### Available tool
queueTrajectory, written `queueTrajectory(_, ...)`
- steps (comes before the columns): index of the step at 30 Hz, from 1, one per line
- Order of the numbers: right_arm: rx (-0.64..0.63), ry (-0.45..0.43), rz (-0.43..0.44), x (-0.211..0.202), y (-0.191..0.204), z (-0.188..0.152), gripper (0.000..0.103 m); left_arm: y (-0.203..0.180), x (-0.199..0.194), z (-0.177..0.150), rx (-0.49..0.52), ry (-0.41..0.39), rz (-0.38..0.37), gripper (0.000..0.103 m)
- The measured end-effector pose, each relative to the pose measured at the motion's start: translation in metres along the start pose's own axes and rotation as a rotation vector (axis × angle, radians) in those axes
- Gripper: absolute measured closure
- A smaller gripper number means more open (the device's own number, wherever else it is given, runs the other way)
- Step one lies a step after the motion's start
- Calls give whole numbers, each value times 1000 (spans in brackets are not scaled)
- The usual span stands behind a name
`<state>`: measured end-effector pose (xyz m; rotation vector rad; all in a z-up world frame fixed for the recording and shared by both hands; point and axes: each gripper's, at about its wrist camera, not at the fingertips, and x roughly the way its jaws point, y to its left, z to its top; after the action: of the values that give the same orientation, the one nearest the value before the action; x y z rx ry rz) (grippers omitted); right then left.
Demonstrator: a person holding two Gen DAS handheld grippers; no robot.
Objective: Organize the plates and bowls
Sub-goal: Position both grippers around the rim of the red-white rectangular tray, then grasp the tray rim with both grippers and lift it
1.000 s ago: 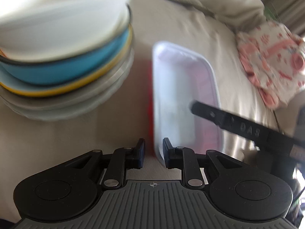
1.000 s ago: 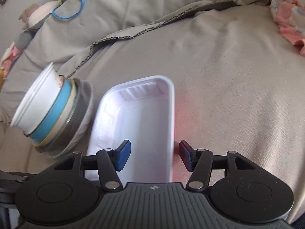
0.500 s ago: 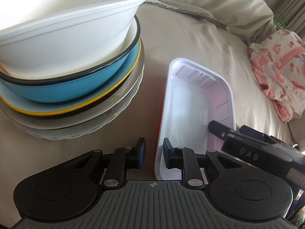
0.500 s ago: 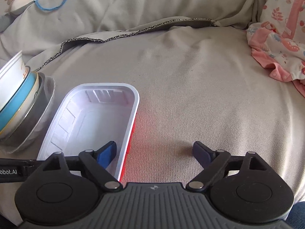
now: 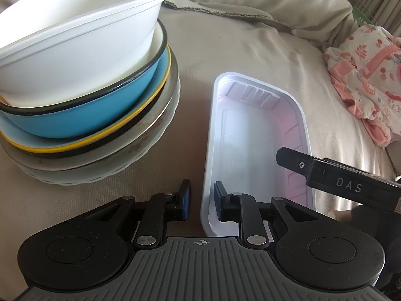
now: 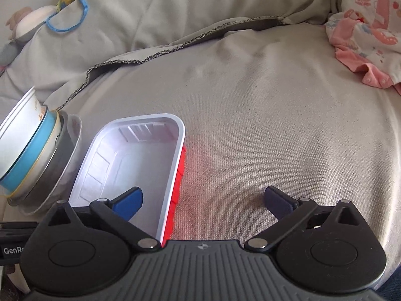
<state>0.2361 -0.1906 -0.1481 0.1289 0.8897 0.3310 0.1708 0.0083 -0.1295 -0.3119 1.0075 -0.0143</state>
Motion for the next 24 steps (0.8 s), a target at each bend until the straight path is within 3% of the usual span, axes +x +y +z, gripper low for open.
queueTrajectory(3,-23,-4,13,-4,4,-1,2,-2,-1,-3,18,-17,8,80)
queueTrajectory(6,-22,-8,65,-10,7,0,19,-5,-2,-5,34,-30,21,80)
queueTrajectory(10,5,19,113,-10,10,1,52,-4,-2,-5,35,-30,19,80)
queueTrajectory(16,-8,42,154,-6,22,4,60,15,-4,4,-90,46,-64,81)
queueTrajectory(24,-16,47,164,-1,26,7,61,13,-5,8,-85,38,-65,82)
